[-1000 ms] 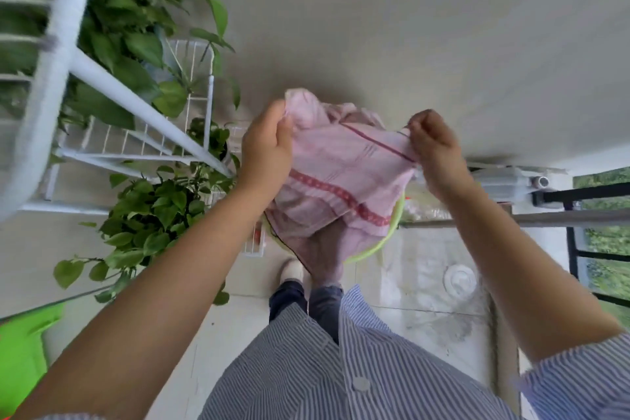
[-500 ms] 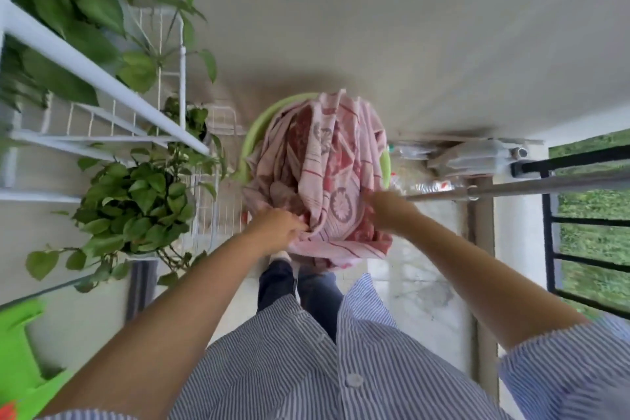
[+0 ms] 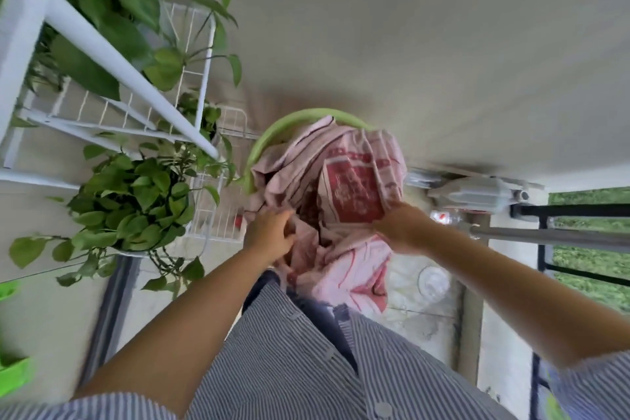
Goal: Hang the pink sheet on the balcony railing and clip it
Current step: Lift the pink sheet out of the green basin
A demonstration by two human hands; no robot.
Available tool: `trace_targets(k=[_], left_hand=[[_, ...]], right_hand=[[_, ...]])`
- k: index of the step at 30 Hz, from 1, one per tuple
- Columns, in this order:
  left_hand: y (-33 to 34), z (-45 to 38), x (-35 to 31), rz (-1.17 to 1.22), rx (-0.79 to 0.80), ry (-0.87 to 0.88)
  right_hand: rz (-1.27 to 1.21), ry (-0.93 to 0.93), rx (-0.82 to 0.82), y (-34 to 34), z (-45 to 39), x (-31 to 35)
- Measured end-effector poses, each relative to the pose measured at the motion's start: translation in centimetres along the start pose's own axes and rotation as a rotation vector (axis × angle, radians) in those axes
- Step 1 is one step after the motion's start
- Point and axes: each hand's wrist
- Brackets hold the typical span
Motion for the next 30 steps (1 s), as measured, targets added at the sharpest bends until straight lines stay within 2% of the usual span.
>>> trace_targets(k=[3,6,8,11,12,13,16,17,19,23,25,27,29,30], left_hand=[[1.7,-1.2,-1.1,-0.161,0.255,0.12],[4.1,-0.5,-1.6,-0.195,0.4,0.1],[4.7,0.5,-1.5,-0.193,0.38,0.074],[3.5,2.3,-0.4,0.017,0.248,0.012],[2.7,2.8,0.3,0.06,0.181,-0.008],[1.8,3.4,1.0,0.09,0.117,-0.022],[-0.1,5.7,2.9,0.148,-0.051,0.009],[-0.6,6.5,3.1,0.158,-0.093,0.032],[-1.2,7.9,3.2,0.164,-0.123,0.083],[-1.5,9.2,3.5,0.125,-0.085,0.139],[-1.6,9.2,3.7,0.193,-0.145,0.096],[-2.3,8.7,3.1,0.285,-0.205,-0.001],[-3.7,7.9,2.0,0.245,-0.254,0.023],[-4.8,7.3,1.1,0.206,-0.285,0.088]], right_hand=[[0.126,-0.051,0.043,2.3,2.0,-1.6],[0.214,-0.104,0.036,3.3,2.3,-2.7],[0.2,-0.094,0.05,2.8,1.7,-2.5],[-0.145,-0.049,0.289,1.3,0.6,-1.4],[-0.231,-0.044,0.315,0.9,-0.3,-1.0],[-0.234,-0.043,0.252,0.6,-1.3,-0.6],[-0.048,-0.043,-0.156,0.5,-5.3,0.8],[0.008,-0.069,-0.225,0.4,-6.5,1.5],[0.165,-0.117,-0.272,-0.2,-8.3,2.9],[0.36,-0.121,-0.225,-0.8,-11.3,3.7],[0.247,-0.091,-0.222,-1.6,-11.2,3.5],[-0.018,-0.056,-0.257,-3.3,-9.4,2.5],[-0.223,-0.006,-0.357,-5.6,-7.1,0.7],[-0.334,0.036,-0.448,-6.9,-5.8,-0.3]])
Point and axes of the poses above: each hand's wrist, its own z-axis away from the middle knuckle, its own y-axis out of the palm, x = y × z, and after that the axes turned 8 degrees about y, right-handed
